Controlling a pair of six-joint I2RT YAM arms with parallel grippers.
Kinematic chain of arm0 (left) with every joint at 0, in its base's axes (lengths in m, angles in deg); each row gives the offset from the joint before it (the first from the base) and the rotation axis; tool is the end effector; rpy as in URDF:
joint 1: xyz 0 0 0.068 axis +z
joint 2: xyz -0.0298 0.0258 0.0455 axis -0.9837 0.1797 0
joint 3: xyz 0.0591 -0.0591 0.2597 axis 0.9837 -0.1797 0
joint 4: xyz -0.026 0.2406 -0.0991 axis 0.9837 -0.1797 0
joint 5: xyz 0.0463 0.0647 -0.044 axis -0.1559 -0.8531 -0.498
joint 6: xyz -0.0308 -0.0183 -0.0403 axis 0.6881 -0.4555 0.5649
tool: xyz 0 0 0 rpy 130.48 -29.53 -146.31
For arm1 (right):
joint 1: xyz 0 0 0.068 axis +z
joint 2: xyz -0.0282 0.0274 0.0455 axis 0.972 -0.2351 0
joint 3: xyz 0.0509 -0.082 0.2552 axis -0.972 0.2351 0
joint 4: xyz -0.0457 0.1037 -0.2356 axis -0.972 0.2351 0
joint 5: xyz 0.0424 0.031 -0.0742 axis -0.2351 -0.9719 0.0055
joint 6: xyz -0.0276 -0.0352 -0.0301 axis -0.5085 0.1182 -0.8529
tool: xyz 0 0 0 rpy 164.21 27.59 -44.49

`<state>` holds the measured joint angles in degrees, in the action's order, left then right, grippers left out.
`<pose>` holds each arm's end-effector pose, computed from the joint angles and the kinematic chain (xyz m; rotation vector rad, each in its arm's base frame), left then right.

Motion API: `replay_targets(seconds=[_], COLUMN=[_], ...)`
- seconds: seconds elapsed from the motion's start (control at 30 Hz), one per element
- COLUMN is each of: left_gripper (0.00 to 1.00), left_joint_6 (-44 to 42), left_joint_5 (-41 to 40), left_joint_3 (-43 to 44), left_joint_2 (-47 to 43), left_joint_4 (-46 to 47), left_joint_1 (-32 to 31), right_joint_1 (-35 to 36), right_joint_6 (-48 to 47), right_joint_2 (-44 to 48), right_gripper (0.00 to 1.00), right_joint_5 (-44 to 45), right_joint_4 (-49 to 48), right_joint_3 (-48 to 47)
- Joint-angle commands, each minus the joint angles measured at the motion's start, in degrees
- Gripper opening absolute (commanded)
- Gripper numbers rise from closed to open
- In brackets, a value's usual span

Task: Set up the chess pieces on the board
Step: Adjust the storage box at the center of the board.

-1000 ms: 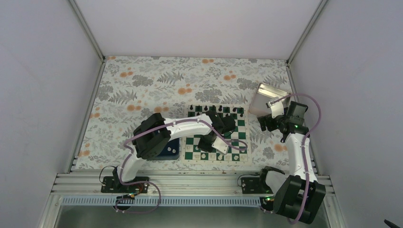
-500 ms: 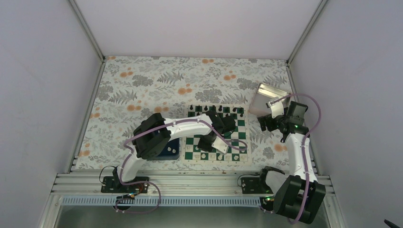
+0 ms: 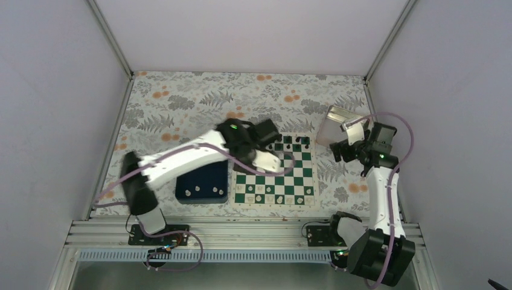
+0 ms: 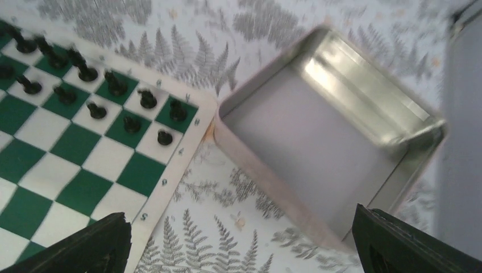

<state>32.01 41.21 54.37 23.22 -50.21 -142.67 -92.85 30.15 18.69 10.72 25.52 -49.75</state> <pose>0.1629 -0.3088 0.2988 2.3067 1.8011 0.1538 0.1943 -0.0442 0.2518 -0.4977 2.2761 0.0080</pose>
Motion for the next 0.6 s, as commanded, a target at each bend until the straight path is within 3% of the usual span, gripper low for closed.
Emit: replay_targets(seconds=[0.0, 0.1, 0.2, 0.33, 0.37, 0.57], left_gripper=[0.33, 0.21, 0.03, 0.02, 0.02, 0.02], left_joint_6=[-0.24, -4.91, -9.25, -10.09, -10.14, -9.27], left_joint_5=[-5.81, -4.15, 2.03, 6.33, 6.19, 7.22], left_joint_3=[-5.01, -12.13, -19.16, -26.83, -28.30, -28.94], left_joint_2=[-11.09, -17.26, -20.55, -18.70, -17.74, -10.21], left_joint_4=[-0.79, 5.63, 13.79, 19.32, 21.00, 26.34], left_joint_1=[9.61, 23.02, 36.89, 46.82, 48.46, 57.47], right_joint_1=[3.59, 11.91, 24.14, 38.64, 41.60, 60.52], right_joint_6=[-3.59, -5.12, -4.39, -2.87, -3.07, -3.73], right_joint_2=[2.07, -0.13, -4.57, -15.77, -18.54, -34.24], right_gripper=[0.99, 0.90, 0.60, 0.13, 0.06, 0.04], right_joint_5=[-2.10, -3.89, -5.12, -4.32, -3.58, 2.50], right_joint_4=[7.93, 16.24, 22.34, 28.67, 29.53, 31.23], right_joint_3=[-12.42, -24.25, -33.13, -40.12, -40.69, -42.98])
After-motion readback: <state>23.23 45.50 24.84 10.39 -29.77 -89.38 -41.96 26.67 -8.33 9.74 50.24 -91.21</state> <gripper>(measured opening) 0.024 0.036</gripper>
